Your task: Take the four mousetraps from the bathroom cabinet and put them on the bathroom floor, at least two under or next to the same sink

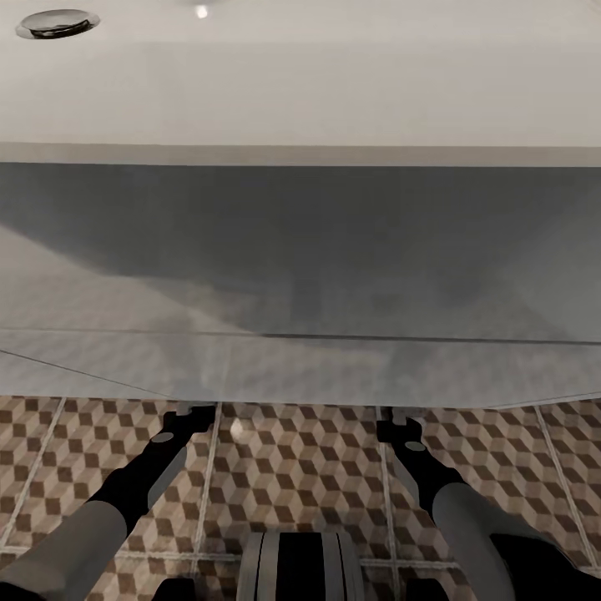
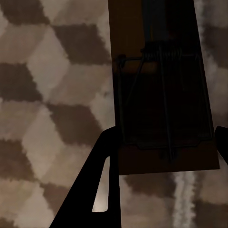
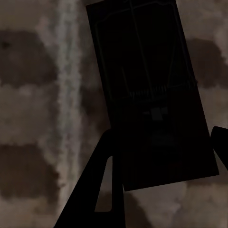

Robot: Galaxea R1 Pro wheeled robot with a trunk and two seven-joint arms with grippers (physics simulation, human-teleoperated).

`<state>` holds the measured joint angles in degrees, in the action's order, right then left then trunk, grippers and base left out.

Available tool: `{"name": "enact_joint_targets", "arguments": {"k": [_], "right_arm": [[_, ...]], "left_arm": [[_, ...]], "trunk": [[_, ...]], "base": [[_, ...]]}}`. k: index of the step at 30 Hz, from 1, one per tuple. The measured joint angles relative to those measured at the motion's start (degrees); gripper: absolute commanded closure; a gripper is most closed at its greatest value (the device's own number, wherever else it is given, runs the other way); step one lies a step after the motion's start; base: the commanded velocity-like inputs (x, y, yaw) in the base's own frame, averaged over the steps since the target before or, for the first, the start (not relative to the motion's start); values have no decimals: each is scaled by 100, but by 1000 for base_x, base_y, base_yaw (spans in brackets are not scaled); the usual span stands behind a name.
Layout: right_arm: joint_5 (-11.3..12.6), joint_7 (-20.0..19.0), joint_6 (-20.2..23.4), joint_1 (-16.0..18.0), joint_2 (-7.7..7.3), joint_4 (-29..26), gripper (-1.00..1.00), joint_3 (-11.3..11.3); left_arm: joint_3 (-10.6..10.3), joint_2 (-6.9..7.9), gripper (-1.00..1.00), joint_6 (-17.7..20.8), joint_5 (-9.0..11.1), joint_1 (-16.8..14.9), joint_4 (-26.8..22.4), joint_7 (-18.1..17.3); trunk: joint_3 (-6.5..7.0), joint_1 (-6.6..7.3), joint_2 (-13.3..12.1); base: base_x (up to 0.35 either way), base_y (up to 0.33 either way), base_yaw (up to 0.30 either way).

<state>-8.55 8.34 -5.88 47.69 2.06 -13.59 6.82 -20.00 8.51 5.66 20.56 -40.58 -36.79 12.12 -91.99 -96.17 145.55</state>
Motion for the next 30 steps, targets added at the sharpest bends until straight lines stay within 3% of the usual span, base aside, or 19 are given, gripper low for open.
{"name": "enact_joint_targets", "arguments": {"k": [12, 19, 30], "right_arm": [[0, 0, 0, 0, 0, 0, 100, 0], [-54, -2, -2, 2, 0, -63, 100, 12], [-54, -3, -2, 2, 0, -63, 100, 15]], "left_arm": [[0, 0, 100, 0, 0, 0, 1, 0], [0, 0, 100, 0, 1, 1, 1, 0], [0, 0, 100, 0, 0, 0, -1, 8]], "trunk": [[0, 0, 0], [-154, -17, 10], [-155, -16, 10]], "base": [[0, 0, 0], [0, 0, 0], [0, 0, 0]]}}
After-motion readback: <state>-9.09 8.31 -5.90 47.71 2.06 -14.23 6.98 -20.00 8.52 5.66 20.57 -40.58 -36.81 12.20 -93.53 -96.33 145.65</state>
